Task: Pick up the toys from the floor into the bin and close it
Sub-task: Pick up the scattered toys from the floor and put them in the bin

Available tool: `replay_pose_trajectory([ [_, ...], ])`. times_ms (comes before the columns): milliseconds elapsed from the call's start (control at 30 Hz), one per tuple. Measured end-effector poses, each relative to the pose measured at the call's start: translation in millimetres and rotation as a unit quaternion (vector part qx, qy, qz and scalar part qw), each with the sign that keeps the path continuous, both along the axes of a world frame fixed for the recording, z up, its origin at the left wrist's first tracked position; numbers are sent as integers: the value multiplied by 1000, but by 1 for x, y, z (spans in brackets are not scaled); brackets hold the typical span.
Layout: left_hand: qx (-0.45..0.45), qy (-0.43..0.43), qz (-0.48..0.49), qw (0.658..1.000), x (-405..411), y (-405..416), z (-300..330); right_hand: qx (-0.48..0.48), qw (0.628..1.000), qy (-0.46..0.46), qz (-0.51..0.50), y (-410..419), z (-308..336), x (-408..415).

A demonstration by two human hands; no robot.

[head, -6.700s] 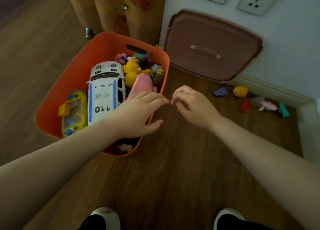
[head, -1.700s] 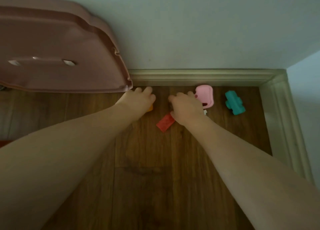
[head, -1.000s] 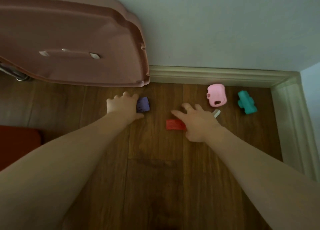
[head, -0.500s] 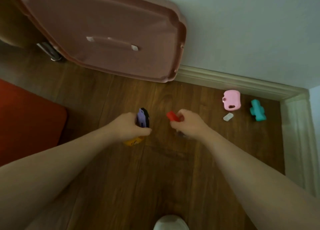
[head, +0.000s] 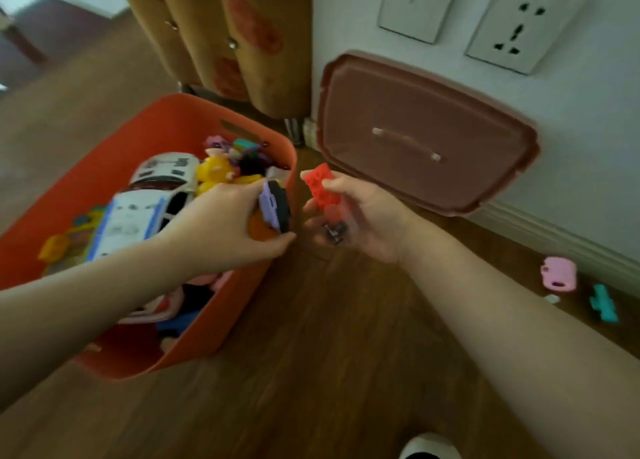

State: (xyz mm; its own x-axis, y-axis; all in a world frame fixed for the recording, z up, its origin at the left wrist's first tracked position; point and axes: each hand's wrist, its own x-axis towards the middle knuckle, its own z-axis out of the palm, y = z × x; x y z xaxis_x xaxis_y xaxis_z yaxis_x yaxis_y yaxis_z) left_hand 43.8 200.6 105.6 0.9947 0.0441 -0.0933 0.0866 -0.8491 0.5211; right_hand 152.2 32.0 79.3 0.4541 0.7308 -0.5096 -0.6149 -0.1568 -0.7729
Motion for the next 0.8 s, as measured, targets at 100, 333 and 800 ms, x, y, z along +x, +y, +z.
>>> replay_pose_trajectory([
  [100, 210, -59, 37, 975, -36, 50, -3, -54, 998, -21, -8, 61, 10, -27],
  [333, 279, 21, 58, 958, -111, 135, -15, -168, 964, -204, 28, 159, -2, -68],
  [800, 130, 59, 226, 963, -90, 181, -52, -303, 704, -640, 52, 224, -33, -34],
])
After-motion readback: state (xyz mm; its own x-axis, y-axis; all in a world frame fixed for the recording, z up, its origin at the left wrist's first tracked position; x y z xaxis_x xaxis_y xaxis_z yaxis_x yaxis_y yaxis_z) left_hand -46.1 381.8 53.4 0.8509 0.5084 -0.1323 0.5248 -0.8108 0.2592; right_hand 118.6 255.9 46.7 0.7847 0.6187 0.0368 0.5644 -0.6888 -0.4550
